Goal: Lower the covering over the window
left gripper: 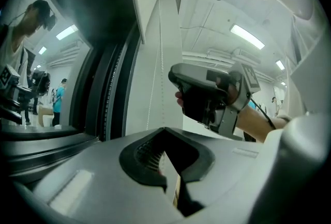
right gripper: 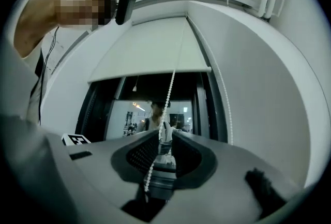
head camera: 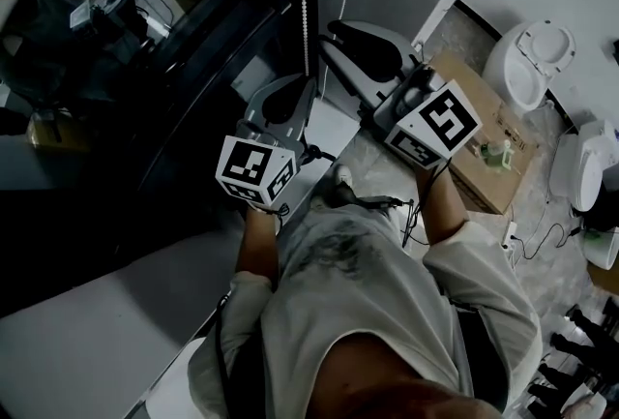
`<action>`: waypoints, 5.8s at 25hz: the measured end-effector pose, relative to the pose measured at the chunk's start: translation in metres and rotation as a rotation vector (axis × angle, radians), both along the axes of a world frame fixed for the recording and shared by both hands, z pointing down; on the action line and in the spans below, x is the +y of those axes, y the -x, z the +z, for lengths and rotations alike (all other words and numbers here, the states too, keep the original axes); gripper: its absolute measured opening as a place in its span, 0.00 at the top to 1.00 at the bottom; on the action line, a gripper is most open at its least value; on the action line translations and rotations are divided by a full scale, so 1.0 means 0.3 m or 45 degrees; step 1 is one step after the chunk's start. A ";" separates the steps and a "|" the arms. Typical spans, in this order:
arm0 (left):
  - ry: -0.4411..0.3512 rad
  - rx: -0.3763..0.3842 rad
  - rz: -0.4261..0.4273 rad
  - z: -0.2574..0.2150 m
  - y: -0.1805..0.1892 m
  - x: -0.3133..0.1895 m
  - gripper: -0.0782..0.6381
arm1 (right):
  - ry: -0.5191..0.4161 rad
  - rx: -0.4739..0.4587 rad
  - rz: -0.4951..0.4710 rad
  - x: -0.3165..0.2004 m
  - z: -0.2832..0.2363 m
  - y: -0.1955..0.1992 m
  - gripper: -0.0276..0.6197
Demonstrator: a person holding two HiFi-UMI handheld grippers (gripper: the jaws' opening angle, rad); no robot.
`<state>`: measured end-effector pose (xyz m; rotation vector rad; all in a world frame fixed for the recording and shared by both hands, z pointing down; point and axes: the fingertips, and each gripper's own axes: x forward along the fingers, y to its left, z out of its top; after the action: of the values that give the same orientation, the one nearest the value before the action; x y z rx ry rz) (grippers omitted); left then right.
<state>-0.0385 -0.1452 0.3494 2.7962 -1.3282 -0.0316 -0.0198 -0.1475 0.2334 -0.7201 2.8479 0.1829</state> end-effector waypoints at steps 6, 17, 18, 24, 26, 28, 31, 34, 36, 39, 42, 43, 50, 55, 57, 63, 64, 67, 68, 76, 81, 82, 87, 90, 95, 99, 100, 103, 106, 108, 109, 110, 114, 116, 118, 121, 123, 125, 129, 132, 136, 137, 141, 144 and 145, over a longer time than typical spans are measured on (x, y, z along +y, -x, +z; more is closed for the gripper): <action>-0.003 -0.004 0.005 0.005 -0.004 -0.004 0.88 | -0.018 0.013 -0.042 -0.024 -0.025 0.065 0.83; 0.024 -0.023 0.012 0.038 -0.003 -0.016 0.88 | -0.015 0.084 -0.023 -0.046 0.019 0.118 0.93; 0.039 -0.027 0.010 0.055 -0.001 -0.016 0.88 | 0.001 0.094 -0.021 -0.050 0.038 0.120 0.93; 0.153 -0.035 0.010 0.172 -0.008 0.001 0.88 | 0.098 0.140 -0.015 -0.055 0.151 0.129 0.93; 0.187 -0.032 0.011 0.207 -0.014 0.006 0.88 | 0.128 0.142 -0.016 -0.055 0.182 0.127 0.93; 0.216 -0.036 0.015 0.246 -0.018 0.013 0.88 | 0.149 0.160 -0.011 -0.050 0.222 0.126 0.93; 0.255 -0.044 0.023 0.305 -0.015 0.025 0.88 | 0.178 0.182 0.002 -0.044 0.289 0.126 0.93; 0.292 -0.046 0.025 0.347 -0.013 0.034 0.88 | 0.196 0.204 0.017 -0.042 0.334 0.123 0.93; 0.309 -0.047 0.029 0.367 -0.018 0.042 0.88 | 0.209 0.211 0.023 -0.038 0.358 0.121 0.93; 0.333 -0.051 0.035 0.391 -0.024 0.054 0.88 | 0.232 0.222 0.022 -0.027 0.388 0.119 0.93; 0.350 -0.050 0.038 0.409 -0.026 0.064 0.88 | 0.244 0.233 0.030 -0.020 0.411 0.120 0.93; 0.354 -0.049 0.037 0.414 -0.027 0.067 0.88 | 0.249 0.237 0.031 -0.017 0.420 0.120 0.93; 0.352 -0.052 0.024 0.401 -0.015 0.107 0.87 | 0.293 0.244 0.042 0.008 0.468 0.105 0.93; 0.283 0.014 0.001 0.275 0.039 0.125 0.80 | 0.272 0.237 0.077 -0.018 0.462 0.082 0.93; 0.222 0.038 -0.018 0.195 0.062 0.120 0.78 | 0.273 0.234 0.081 -0.021 0.462 0.077 0.93; 0.015 0.053 -0.041 -0.067 0.066 0.030 0.76 | 0.279 0.230 0.065 -0.005 0.463 0.084 0.93; -0.022 0.060 -0.039 -0.111 0.061 0.013 0.76 | 0.273 0.228 0.065 -0.002 0.460 0.088 0.93; -0.114 0.081 -0.025 -0.231 0.042 -0.026 0.75 | 0.267 0.230 0.060 0.004 0.460 0.096 0.93; -0.134 0.087 -0.024 -0.263 0.034 -0.036 0.75 | 0.269 0.232 0.057 0.007 0.462 0.097 0.93; -0.213 0.101 -0.066 -0.363 -0.010 -0.082 0.86 | 0.253 0.240 0.049 0.026 0.459 0.107 0.93; -0.193 0.110 -0.068 -0.342 -0.012 -0.077 0.87 | 0.250 0.274 0.053 0.023 0.478 0.111 0.93; -0.182 0.103 -0.063 -0.326 -0.014 -0.075 0.87 | 0.257 0.291 0.051 0.026 0.493 0.114 0.93; -0.108 0.092 -0.048 -0.228 -0.019 -0.066 0.87 | 0.323 0.335 0.044 0.043 0.588 0.116 0.93; -0.072 0.086 -0.044 -0.179 -0.018 -0.056 0.87 | 0.354 0.358 0.039 0.058 0.636 0.120 0.93; -0.034 0.081 -0.039 -0.121 -0.019 -0.044 0.87 | 0.391 0.391 0.034 0.073 0.692 0.119 0.93; -0.004 0.073 -0.036 -0.076 -0.020 -0.038 0.87 | 0.420 0.409 0.034 0.082 0.736 0.117 0.93; 0.002 0.071 -0.034 -0.065 -0.020 -0.035 0.87 | 0.426 0.413 0.035 0.084 0.747 0.116 0.93; 0.020 0.070 -0.030 -0.035 -0.021 -0.029 0.87 | 0.444 0.423 0.037 0.091 0.775 0.112 0.93; 0.037 0.063 -0.027 -0.007 -0.025 -0.024 0.87 | 0.493 0.469 0.025 0.108 0.819 0.104 0.93; 0.050 0.061 -0.025 0.015 -0.025 -0.019 0.87 | 0.504 0.483 0.026 0.114 0.840 0.100 0.93; 0.056 0.061 -0.024 0.024 -0.024 -0.017 0.87 | 0.494 0.476 0.029 0.112 0.841 0.100 0.93; 0.061 0.062 -0.024 0.033 -0.023 -0.015 0.87 | 0.487 0.470 0.032 0.111 0.843 0.100 0.93; 0.069 0.069 -0.020 0.046 -0.026 -0.010 0.87 | 0.491 0.479 0.039 0.113 0.853 0.089 0.93; 0.065 0.066 -0.019 0.042 -0.029 -0.009 0.87 | 0.481 0.493 0.037 0.118 0.849 0.086 0.93; 0.061 0.065 -0.018 0.038 -0.031 -0.008 0.87 | 0.464 0.512 0.024 0.130 0.839 0.082 0.93; 0.060 0.065 -0.021 0.035 -0.030 -0.011 0.87 | 0.456 0.490 -0.001 0.150 0.799 0.056 0.93; 0.059 0.064 -0.020 0.034 -0.029 -0.014 0.87 | 0.458 0.434 -0.004 0.155 0.745 0.023 0.91; 0.057 0.061 -0.019 0.036 -0.029 -0.016 0.87 | 0.430 0.339 -0.004 0.149 0.652 -0.003 0.83; 0.056 0.053 -0.019 0.037 -0.031 -0.019 0.87 | 0.345 0.175 0.025 0.107 0.437 -0.045 0.81; 0.054 0.038 -0.021 0.037 -0.036 -0.023 0.87 | 0.262 0.078 0.015 0.069 0.298 -0.052 0.80; 0.051 0.026 -0.020 0.041 -0.045 -0.023 0.87 | 0.170 0.082 0.026 0.019 0.199 -0.029 0.79; 0.050 0.024 -0.019 0.041 -0.047 -0.023 0.87 | 0.149 0.082 0.023 0.010 0.178 -0.018 0.79; 0.046 0.017 -0.011 0.041 -0.053 -0.023 0.87 | 0.092 0.064 0.005 -0.019 0.105 0.025 0.79; 0.044 0.019 -0.006 0.042 -0.057 -0.022 0.87 | 0.058 0.053 -0.001 -0.036 0.068 0.046 0.79; 0.043 0.020 -0.004 0.042 -0.058 -0.022 0.87 | 0.043 0.051 0.006 -0.041 0.056 0.049 0.79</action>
<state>-0.0212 -0.1517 0.3621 2.7599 -1.3173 -0.0306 -0.0346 -0.1596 0.2503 -0.7376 2.8942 0.1520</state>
